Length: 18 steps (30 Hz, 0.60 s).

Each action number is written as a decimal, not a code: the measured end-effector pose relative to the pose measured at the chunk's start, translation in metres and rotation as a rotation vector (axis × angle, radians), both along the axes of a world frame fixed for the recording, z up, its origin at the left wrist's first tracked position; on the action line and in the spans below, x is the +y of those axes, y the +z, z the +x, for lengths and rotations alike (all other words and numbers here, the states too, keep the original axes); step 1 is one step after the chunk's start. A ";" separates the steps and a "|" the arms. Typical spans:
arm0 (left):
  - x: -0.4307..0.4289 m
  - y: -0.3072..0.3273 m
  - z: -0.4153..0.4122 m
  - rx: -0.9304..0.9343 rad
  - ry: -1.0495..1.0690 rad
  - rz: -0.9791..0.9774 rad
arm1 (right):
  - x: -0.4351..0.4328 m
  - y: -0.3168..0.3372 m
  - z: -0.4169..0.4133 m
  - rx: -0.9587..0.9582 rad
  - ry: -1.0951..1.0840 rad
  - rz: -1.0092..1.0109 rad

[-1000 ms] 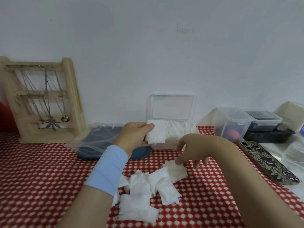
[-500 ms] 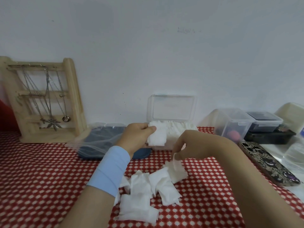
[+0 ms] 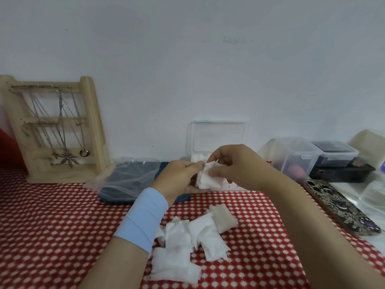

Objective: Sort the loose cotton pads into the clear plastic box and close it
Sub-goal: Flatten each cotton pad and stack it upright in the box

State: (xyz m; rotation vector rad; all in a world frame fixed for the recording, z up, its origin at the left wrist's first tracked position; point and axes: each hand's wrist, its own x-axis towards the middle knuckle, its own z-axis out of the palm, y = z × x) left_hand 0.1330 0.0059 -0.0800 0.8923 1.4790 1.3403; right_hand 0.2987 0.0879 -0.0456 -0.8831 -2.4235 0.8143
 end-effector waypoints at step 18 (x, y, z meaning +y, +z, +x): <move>-0.007 0.000 -0.004 0.168 -0.250 0.026 | 0.004 -0.010 -0.006 0.140 -0.137 0.018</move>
